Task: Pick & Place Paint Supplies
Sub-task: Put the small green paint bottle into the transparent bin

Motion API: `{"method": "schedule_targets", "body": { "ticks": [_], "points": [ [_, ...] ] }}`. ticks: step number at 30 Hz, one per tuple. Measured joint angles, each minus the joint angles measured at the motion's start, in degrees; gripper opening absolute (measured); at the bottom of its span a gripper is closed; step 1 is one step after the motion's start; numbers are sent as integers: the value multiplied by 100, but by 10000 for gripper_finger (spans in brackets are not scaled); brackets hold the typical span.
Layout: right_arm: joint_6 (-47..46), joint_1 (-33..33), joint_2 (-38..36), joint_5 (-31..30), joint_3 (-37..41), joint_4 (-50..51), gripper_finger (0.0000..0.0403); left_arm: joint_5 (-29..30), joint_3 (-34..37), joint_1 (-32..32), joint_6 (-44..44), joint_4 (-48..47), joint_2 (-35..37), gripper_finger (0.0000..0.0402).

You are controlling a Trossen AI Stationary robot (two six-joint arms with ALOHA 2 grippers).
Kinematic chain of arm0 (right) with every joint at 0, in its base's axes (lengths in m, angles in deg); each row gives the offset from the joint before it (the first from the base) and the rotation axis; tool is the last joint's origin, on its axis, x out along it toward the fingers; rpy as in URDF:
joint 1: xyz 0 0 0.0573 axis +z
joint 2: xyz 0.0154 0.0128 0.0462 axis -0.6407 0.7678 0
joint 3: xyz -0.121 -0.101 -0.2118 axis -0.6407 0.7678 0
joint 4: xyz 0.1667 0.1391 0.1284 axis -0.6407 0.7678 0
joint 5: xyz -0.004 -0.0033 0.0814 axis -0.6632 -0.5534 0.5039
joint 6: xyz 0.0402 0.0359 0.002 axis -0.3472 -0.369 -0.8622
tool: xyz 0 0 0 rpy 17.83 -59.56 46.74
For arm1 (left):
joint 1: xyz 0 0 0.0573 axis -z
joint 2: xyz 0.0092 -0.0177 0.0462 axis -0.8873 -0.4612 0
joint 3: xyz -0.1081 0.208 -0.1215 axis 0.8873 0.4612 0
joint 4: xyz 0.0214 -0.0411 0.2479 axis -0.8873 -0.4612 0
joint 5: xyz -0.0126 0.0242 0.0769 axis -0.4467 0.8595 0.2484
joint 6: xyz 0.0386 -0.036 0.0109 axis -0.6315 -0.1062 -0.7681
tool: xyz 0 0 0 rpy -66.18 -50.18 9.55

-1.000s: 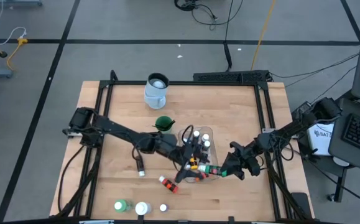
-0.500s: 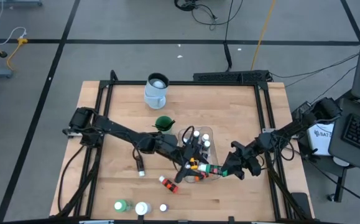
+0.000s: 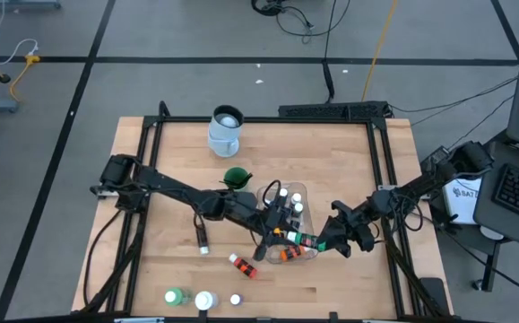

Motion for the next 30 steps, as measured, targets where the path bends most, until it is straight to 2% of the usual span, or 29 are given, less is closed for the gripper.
{"method": "schedule_targets", "body": {
  "ticks": [10, 13, 17, 20, 26, 30],
  "points": [
    [-257, -5, 2, -59, 2, 116, 124, 39, 4, 6, -66, -230, -2, 101],
    [-547, 62, -25, -529, 2, 179, 133, 301, 4, 59, -83, -584, 141, 101],
    [-921, 320, -273, -1878, 0, 623, 169, 1425, 0, 302, -334, -1741, 696, 101],
    [-1456, 506, -471, -2574, 17, 978, 197, 1800, 0, 472, -279, -2803, 1183, 101],
    [-3017, 774, -940, -3020, 91, 1800, 227, 2189, -63, 575, 302, -4254, 1770, 101],
    [-3780, 831, -1198, -3074, 513, 1913, 222, 2427, -695, 599, 524, -5499, 1613, 101]
  ]
}}
